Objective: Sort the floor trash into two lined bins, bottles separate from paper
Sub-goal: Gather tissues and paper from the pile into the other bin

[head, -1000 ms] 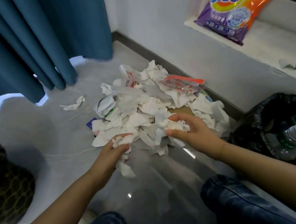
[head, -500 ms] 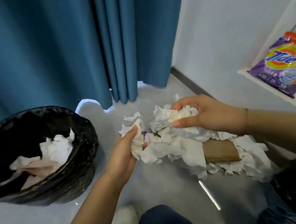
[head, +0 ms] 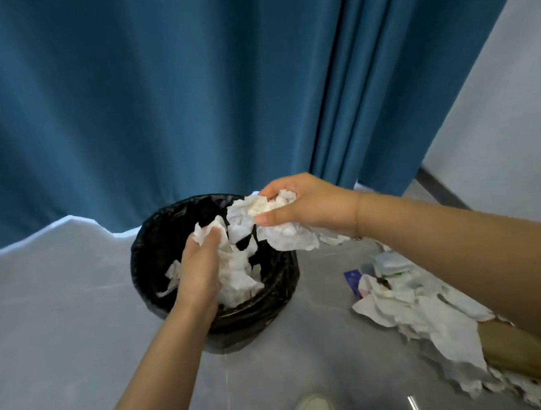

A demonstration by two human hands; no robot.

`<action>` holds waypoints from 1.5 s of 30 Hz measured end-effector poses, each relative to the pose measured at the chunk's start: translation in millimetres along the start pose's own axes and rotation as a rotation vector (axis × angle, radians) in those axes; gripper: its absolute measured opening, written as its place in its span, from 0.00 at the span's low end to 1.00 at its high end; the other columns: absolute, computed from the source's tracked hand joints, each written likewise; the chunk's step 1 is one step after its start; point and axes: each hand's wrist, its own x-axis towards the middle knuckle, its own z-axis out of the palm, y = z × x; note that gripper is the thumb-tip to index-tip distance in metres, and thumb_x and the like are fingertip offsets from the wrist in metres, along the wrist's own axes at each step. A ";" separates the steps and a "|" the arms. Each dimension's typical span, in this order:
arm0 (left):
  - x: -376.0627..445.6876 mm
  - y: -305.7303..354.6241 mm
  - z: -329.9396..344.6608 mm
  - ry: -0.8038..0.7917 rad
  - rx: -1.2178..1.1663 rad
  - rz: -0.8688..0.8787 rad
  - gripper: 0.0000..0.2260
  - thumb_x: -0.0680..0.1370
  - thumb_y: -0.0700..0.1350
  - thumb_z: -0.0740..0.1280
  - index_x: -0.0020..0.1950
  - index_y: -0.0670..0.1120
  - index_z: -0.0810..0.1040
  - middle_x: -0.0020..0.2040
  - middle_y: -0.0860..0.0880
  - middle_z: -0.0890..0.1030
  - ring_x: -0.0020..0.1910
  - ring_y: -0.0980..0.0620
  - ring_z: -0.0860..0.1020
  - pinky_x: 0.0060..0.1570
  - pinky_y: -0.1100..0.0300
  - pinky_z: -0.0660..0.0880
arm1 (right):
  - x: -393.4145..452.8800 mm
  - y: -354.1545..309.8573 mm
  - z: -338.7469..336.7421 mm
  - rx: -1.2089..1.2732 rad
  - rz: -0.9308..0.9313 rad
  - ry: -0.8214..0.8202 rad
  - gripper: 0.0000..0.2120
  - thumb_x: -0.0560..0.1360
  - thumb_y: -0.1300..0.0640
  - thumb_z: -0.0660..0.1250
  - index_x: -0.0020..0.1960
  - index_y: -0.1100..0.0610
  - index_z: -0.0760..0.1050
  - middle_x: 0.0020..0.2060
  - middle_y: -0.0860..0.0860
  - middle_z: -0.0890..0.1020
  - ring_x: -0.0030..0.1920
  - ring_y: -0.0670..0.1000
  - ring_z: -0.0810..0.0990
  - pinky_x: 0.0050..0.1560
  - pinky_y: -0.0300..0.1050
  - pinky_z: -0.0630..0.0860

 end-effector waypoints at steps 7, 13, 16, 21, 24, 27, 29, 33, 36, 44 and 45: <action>9.5 -3.5 -36.8 -0.023 -0.024 -0.199 0.19 0.78 0.59 0.58 0.52 0.49 0.83 0.49 0.46 0.85 0.51 0.45 0.82 0.60 0.47 0.73 | 54.2 21.2 66.3 0.069 0.174 0.025 0.20 0.71 0.53 0.72 0.58 0.63 0.74 0.44 0.48 0.75 0.49 0.50 0.76 0.53 0.43 0.74; 1.0 -2.6 -40.8 0.123 -0.006 -0.050 0.13 0.80 0.53 0.57 0.62 0.53 0.75 0.58 0.58 0.78 0.55 0.62 0.76 0.56 0.62 0.69 | 48.4 25.5 70.2 0.644 0.503 -0.133 0.18 0.76 0.51 0.66 0.64 0.56 0.71 0.63 0.58 0.72 0.60 0.54 0.74 0.63 0.47 0.67; -7.1 1.1 -33.5 0.151 0.095 0.045 0.17 0.81 0.49 0.58 0.69 0.53 0.70 0.64 0.57 0.72 0.64 0.59 0.69 0.63 0.61 0.64 | 43.9 28.1 53.1 0.721 0.520 -0.090 0.26 0.76 0.52 0.65 0.71 0.55 0.64 0.73 0.56 0.62 0.73 0.58 0.61 0.71 0.58 0.60; -23.0 13.1 0.2 0.051 0.284 0.259 0.13 0.80 0.40 0.60 0.61 0.50 0.77 0.59 0.56 0.77 0.58 0.63 0.73 0.46 0.78 0.69 | 8.1 34.0 11.4 0.680 0.426 0.006 0.15 0.79 0.58 0.62 0.65 0.58 0.71 0.64 0.55 0.75 0.64 0.55 0.73 0.64 0.50 0.71; -27.2 14.3 35.3 -0.127 0.337 0.280 0.12 0.79 0.38 0.61 0.59 0.49 0.78 0.55 0.57 0.79 0.52 0.69 0.74 0.46 0.82 0.67 | -28.5 50.2 -22.6 0.570 0.428 0.105 0.12 0.78 0.61 0.63 0.61 0.58 0.75 0.59 0.56 0.79 0.57 0.54 0.79 0.59 0.48 0.74; -31.2 6.3 83.5 -0.291 0.410 0.285 0.13 0.77 0.36 0.62 0.57 0.49 0.79 0.54 0.55 0.80 0.52 0.67 0.75 0.53 0.76 0.68 | -68.6 69.1 -60.4 0.515 0.474 0.138 0.12 0.78 0.59 0.63 0.60 0.59 0.74 0.54 0.56 0.81 0.52 0.53 0.80 0.56 0.46 0.75; -29.2 -3.3 119.6 -0.413 0.530 0.315 0.13 0.76 0.36 0.63 0.55 0.49 0.79 0.55 0.55 0.79 0.58 0.61 0.74 0.59 0.67 0.68 | -90.8 83.9 -85.2 0.524 0.493 0.193 0.12 0.78 0.59 0.63 0.60 0.59 0.74 0.51 0.55 0.81 0.50 0.53 0.79 0.55 0.46 0.75; -11.2 -21.8 196.8 -0.746 0.953 0.426 0.13 0.75 0.36 0.63 0.57 0.47 0.79 0.59 0.50 0.79 0.60 0.55 0.74 0.55 0.69 0.66 | -125.2 134.8 -127.2 0.483 0.548 0.358 0.11 0.76 0.62 0.65 0.58 0.62 0.76 0.51 0.58 0.81 0.48 0.54 0.80 0.49 0.45 0.77; 11.9 -30.6 243.7 -1.039 1.394 0.434 0.16 0.76 0.37 0.62 0.63 0.45 0.76 0.64 0.48 0.76 0.62 0.52 0.73 0.56 0.67 0.66 | -133.2 185.4 -142.0 0.247 0.600 0.475 0.09 0.75 0.66 0.65 0.54 0.63 0.77 0.42 0.56 0.79 0.40 0.52 0.77 0.41 0.42 0.75; 52.4 -125.2 330.4 -1.145 1.687 0.689 0.22 0.75 0.44 0.66 0.69 0.50 0.68 0.71 0.46 0.64 0.67 0.46 0.66 0.64 0.53 0.68 | -113.7 296.4 -144.9 -0.090 0.680 0.404 0.12 0.74 0.62 0.65 0.56 0.63 0.78 0.53 0.58 0.80 0.55 0.57 0.77 0.56 0.47 0.75; 59.9 -140.5 334.4 -1.075 1.646 0.717 0.24 0.75 0.45 0.67 0.70 0.50 0.66 0.74 0.46 0.60 0.70 0.45 0.63 0.67 0.51 0.66 | -112.8 307.4 -142.5 -0.114 0.677 0.384 0.12 0.74 0.62 0.64 0.56 0.62 0.78 0.54 0.57 0.80 0.55 0.55 0.77 0.57 0.46 0.74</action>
